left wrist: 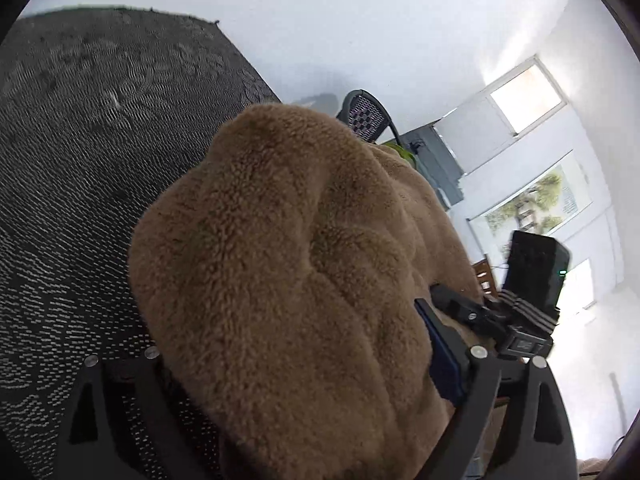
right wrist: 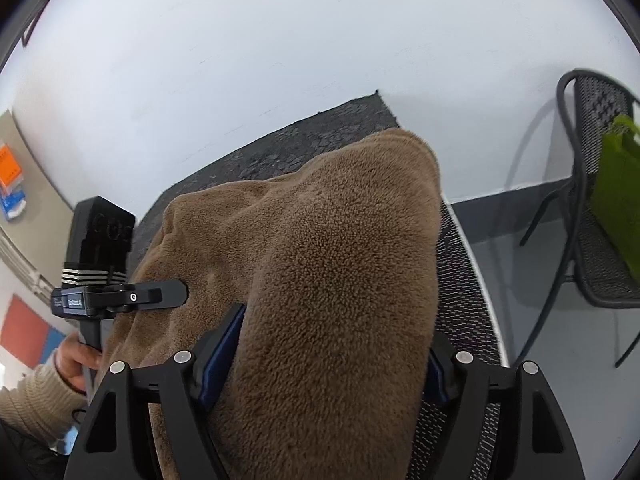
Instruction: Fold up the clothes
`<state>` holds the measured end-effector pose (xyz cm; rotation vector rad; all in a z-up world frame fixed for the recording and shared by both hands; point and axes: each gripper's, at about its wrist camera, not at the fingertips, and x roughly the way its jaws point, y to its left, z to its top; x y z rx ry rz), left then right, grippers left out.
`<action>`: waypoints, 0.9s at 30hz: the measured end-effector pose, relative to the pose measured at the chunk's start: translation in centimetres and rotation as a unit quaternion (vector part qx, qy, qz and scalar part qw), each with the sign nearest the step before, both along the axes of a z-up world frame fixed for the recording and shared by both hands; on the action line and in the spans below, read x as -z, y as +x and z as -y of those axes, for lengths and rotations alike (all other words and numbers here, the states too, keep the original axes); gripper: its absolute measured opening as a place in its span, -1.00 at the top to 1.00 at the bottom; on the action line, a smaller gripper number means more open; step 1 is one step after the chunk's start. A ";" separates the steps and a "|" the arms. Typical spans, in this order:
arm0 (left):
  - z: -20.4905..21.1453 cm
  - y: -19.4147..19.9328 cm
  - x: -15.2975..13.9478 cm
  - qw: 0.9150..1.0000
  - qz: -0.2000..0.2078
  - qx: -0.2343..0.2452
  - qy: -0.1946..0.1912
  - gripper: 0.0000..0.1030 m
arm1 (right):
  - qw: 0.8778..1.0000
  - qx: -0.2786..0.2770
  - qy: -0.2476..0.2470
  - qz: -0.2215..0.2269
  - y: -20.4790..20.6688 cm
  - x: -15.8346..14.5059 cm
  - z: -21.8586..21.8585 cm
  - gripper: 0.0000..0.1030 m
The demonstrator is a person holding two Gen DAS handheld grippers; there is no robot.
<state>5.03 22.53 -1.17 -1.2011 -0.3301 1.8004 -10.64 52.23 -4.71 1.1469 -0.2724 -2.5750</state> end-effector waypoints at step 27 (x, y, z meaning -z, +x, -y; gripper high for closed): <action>6.7 16.7 -8.0 0.947 -0.264 -0.069 -0.172 -1.00 | 0.965 0.153 0.186 -0.101 16.5 -5.8 9.7 -0.98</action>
